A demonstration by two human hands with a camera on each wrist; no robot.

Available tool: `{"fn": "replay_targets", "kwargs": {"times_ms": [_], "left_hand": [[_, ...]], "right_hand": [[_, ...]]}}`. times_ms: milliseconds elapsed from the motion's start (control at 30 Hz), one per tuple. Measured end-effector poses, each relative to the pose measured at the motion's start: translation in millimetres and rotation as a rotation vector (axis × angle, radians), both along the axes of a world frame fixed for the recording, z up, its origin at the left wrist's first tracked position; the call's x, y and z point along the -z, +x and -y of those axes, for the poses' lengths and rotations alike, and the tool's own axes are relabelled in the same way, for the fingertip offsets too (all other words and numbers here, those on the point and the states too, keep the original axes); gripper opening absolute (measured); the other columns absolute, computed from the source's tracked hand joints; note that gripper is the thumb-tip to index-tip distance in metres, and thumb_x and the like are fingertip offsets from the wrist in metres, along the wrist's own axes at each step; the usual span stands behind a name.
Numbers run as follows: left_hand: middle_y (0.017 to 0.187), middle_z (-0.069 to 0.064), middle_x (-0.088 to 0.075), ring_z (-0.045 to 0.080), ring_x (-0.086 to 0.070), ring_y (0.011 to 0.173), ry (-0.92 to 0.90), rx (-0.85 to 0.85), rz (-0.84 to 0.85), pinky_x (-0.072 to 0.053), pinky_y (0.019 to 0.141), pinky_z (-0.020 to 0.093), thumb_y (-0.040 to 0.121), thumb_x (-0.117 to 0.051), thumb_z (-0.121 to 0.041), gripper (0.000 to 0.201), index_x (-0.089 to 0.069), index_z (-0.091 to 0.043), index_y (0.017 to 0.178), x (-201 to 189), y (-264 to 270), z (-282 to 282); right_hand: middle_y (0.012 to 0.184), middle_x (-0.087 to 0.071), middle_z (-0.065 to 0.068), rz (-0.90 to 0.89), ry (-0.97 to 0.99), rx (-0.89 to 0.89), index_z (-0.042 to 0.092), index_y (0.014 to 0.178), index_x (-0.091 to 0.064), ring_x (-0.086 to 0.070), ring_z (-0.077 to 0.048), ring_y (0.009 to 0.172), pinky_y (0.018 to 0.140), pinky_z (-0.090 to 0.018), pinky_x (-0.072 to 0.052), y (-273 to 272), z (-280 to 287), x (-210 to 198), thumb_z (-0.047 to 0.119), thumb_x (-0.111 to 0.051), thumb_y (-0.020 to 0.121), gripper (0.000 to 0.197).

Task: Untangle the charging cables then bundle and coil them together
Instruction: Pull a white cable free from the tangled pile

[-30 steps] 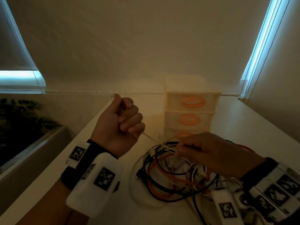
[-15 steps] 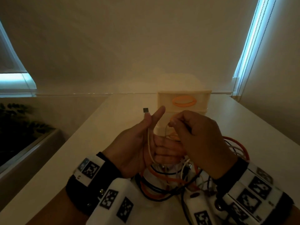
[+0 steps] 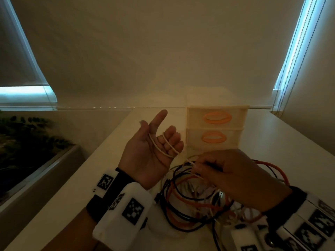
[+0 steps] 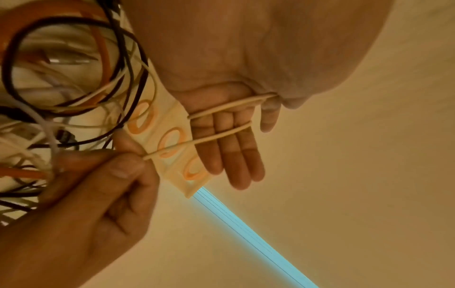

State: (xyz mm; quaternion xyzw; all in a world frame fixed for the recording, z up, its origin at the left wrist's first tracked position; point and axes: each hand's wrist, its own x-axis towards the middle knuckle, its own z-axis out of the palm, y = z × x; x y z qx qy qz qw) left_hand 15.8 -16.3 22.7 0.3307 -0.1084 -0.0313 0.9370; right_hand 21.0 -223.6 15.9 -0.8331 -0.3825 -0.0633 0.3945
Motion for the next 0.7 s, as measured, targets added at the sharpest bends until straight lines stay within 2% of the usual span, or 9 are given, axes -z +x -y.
{"fn": "replay_targets", "kwargs": {"times_ms": [67,167,300,367,433,533,600,633,700], "left_hand": [[0.069,0.004,-0.061,0.016,-0.060,0.055,-0.038,-0.036,0.003,-0.054,0.058,0.030,0.105,-0.027,-0.048,0.054,-0.052,-0.016,0.142,-0.2,2.6,-5.2],[0.063,-0.002,-0.050,0.011,-0.048,0.050,-0.088,-0.105,0.043,-0.047,0.056,0.026,0.106,-0.025,-0.046,0.053,-0.052,-0.014,0.139,-4.5,5.4,-15.0],[0.059,-0.005,-0.045,0.008,-0.039,0.047,-0.155,-0.154,0.115,-0.040,0.053,0.023,0.106,-0.024,-0.046,0.051,-0.051,-0.016,0.138,-14.8,2.1,-26.5],[0.061,-0.004,-0.047,0.009,-0.039,0.048,-0.084,-0.169,0.136,-0.040,0.052,0.024,0.106,-0.026,-0.047,0.052,-0.052,-0.016,0.139,-16.7,0.5,-23.4],[0.065,0.001,-0.056,0.013,-0.046,0.049,0.047,-0.143,0.152,-0.045,0.054,0.028,0.106,-0.028,-0.049,0.055,-0.055,-0.014,0.138,-15.5,-3.0,-14.1],[0.064,0.012,-0.063,0.027,-0.063,0.060,0.245,-0.055,0.184,-0.054,0.065,0.036,0.104,-0.026,-0.048,0.056,-0.059,-0.015,0.135,-12.6,-11.3,1.7],[0.055,0.010,-0.058,0.031,-0.066,0.064,0.279,-0.036,0.175,-0.055,0.068,0.036,0.103,-0.026,-0.048,0.057,-0.061,-0.013,0.132,-12.6,-13.9,5.6],[0.051,0.007,-0.052,0.028,-0.064,0.061,0.264,-0.056,0.163,-0.055,0.065,0.035,0.103,-0.027,-0.047,0.057,-0.062,-0.011,0.131,-12.8,-13.0,4.5],[0.049,0.000,-0.039,0.018,-0.051,0.048,0.188,-0.115,0.130,-0.051,0.059,0.032,0.104,-0.030,-0.046,0.057,-0.064,-0.005,0.125,-14.4,-9.0,-1.8]], "right_hand": [[0.067,-0.064,0.016,-0.032,-0.044,0.004,0.028,0.077,-0.067,-0.063,-0.002,0.062,0.057,-0.010,-0.044,1.7,6.3,-0.6,0.025,-0.060,0.097,0.022],[0.071,-0.064,0.006,0.041,-0.068,0.046,0.023,0.081,-0.069,-0.061,-0.011,0.067,0.058,-0.018,-0.046,3.9,13.4,-4.1,0.029,-0.058,0.097,0.021],[0.069,-0.063,0.004,0.033,-0.096,0.076,0.027,0.081,-0.069,-0.057,-0.009,0.058,0.053,-0.016,-0.044,7.2,18.3,-10.5,0.029,-0.057,0.097,0.020],[0.071,-0.063,0.005,0.063,-0.119,0.061,0.029,0.082,-0.068,-0.059,-0.011,0.061,0.053,-0.018,-0.045,5.7,14.7,-10.1,0.031,-0.056,0.097,0.019],[0.073,-0.063,0.007,0.086,-0.090,0.039,0.028,0.085,-0.069,-0.059,-0.013,0.066,0.055,-0.019,-0.045,4.6,10.3,-8.2,0.031,-0.056,0.098,0.018],[0.072,-0.064,0.015,0.018,-0.015,0.021,0.022,0.090,-0.073,-0.061,-0.004,0.064,0.055,-0.010,-0.042,5.5,5.4,-8.5,0.025,-0.058,0.097,0.018],[0.069,-0.063,0.019,-0.027,-0.002,0.002,0.016,0.091,-0.075,-0.061,0.000,0.060,0.053,-0.006,-0.043,5.1,3.7,-8.4,0.020,-0.058,0.097,0.018],[0.067,-0.062,0.021,-0.040,-0.001,-0.008,0.014,0.091,-0.075,-0.062,0.000,0.058,0.052,-0.007,-0.043,4.3,3.7,-8.4,0.019,-0.058,0.097,0.018],[0.068,-0.064,0.019,0.015,-0.021,0.003,0.016,0.089,-0.075,-0.062,-0.002,0.061,0.055,-0.009,-0.043,3.9,5.2,-7.9,0.022,-0.059,0.097,0.019]]}}
